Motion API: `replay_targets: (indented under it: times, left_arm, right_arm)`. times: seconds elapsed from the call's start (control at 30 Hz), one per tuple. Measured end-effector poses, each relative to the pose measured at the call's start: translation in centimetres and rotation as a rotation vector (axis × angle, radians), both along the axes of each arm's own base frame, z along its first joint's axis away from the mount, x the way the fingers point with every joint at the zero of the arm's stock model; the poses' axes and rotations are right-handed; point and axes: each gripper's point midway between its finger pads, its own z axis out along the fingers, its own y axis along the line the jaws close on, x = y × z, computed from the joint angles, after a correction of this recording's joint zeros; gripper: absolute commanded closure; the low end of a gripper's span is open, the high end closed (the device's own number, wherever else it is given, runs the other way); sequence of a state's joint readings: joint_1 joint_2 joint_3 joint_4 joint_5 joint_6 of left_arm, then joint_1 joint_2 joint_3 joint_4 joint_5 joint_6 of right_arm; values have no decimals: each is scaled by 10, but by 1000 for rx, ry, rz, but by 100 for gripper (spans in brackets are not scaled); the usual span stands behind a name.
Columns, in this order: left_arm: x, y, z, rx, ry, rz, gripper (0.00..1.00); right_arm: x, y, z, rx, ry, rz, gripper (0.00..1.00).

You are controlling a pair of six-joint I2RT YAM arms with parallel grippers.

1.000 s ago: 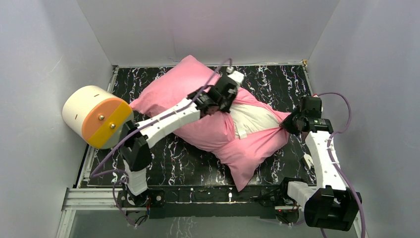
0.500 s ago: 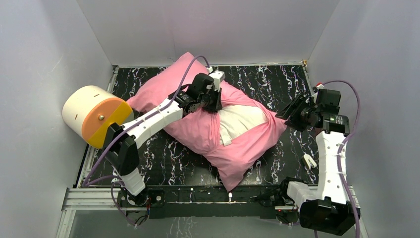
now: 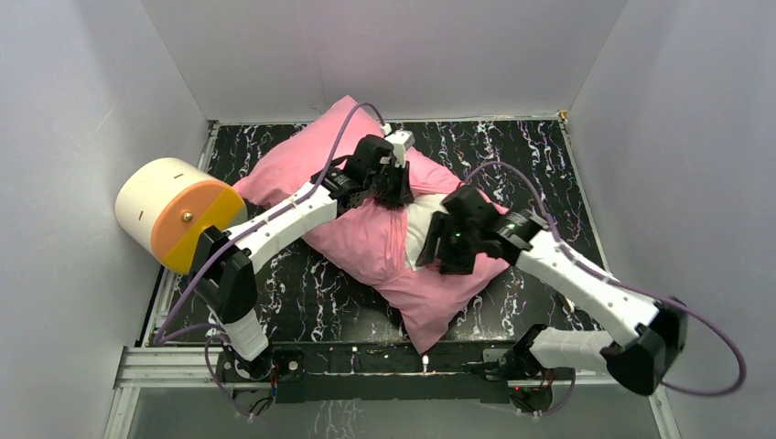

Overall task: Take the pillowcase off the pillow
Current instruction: Remove the pillow from the pillowcase.

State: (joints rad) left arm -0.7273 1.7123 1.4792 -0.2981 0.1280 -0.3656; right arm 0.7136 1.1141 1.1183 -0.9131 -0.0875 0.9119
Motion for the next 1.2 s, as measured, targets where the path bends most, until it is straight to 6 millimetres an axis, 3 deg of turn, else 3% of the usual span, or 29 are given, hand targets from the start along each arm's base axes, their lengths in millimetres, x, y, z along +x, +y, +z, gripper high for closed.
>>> replay_targets:
  times: [0.07,0.17,0.2,0.23,0.33,0.57,0.7,0.83,0.87,1.03,1.13,1.2]
  left_arm:
    - [-1,0,-2,3,4,1,100]
    - [-2,1,-4,11,7,3,100]
    - [-2,2,-4,14,7,6,100]
    - [-1,2,-5,16,6,9,100]
    - [-1,3,-5,21,-1,17,100]
    - [3,6,-3,47,-31,39,100]
    - [14,11,5,93,-39,38,100]
    - [52,15,22,150,-43,30,100]
    - [55,14,22,158,-34,22,94]
    - [52,13,15,165,2,-27,30]
    - [41,12,20,113,13,-59,9]
    - [28,18,25,90,10,-67,2]
  right_arm:
    - [-2,17,-19,-86,15,-29,34]
    - [3,25,-33,-193,37,-129,42]
    - [4,25,-36,-215,39,-161,48]
    - [6,24,-37,-227,36,-195,66]
    - [8,15,-38,-217,14,-292,85]
    - [-3,-10,-35,-48,-52,-403,87]
    - [-18,-20,-55,-55,-43,-340,94]
    - [-31,-27,-77,-81,-7,-284,95]
    - [-32,-28,-79,-74,-8,-279,95]
    - [-35,-31,-74,-19,-33,-280,96]
    - [-36,-31,-74,5,-28,-306,96]
    - [-35,-29,-77,11,-21,-318,96]
